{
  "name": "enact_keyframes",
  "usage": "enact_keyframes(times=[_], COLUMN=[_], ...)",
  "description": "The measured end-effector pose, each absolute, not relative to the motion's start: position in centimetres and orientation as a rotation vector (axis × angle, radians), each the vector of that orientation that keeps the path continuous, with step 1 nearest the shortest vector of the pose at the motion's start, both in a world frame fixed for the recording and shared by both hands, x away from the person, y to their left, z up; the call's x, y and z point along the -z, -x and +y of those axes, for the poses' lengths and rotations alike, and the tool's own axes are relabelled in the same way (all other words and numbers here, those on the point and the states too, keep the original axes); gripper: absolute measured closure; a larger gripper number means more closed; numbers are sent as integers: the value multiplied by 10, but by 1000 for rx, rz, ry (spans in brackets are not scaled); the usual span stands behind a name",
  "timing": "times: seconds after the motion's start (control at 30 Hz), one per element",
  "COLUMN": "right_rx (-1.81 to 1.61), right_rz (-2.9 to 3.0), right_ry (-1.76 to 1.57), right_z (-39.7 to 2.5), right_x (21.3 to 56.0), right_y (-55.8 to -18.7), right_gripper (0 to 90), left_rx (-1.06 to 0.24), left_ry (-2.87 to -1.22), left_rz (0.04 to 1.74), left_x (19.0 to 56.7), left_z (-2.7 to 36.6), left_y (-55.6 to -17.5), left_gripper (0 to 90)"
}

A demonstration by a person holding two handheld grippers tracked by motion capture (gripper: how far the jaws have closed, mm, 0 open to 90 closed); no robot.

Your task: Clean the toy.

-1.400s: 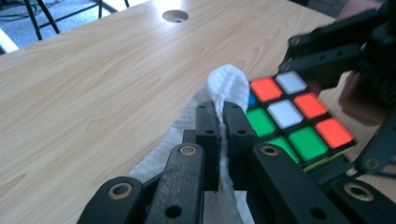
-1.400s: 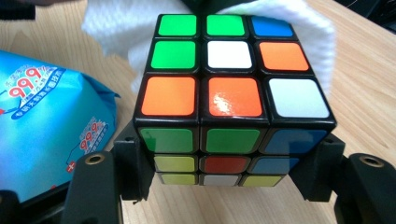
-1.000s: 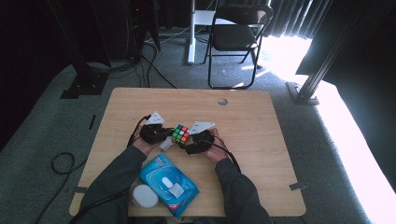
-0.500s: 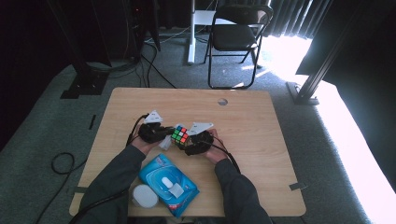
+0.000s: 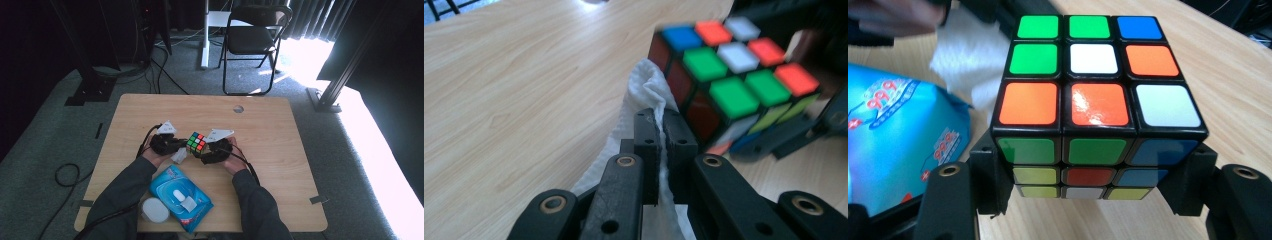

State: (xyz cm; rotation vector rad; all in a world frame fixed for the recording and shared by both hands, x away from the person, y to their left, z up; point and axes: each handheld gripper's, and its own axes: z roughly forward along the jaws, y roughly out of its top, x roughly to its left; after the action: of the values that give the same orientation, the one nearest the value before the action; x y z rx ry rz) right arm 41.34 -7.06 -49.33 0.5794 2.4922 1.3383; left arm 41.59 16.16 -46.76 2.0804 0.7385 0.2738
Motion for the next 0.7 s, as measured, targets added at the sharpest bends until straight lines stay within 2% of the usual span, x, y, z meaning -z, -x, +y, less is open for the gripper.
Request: enact_keyframes(times=[0.3, 0.7], right_rx=[-1313, -1345], right_rz=[2527, 2496], right_ry=[-552, -523], right_z=[-64, -66], right_x=[498, 489], right_y=[-411, -409], right_gripper=[343, 343], left_rx=[-272, -222], left_ry=[-2029, -2092], left_rz=[725, 754], left_x=[456, 475], left_z=[166, 165], left_y=[-415, -422], left_gripper=[870, 870])
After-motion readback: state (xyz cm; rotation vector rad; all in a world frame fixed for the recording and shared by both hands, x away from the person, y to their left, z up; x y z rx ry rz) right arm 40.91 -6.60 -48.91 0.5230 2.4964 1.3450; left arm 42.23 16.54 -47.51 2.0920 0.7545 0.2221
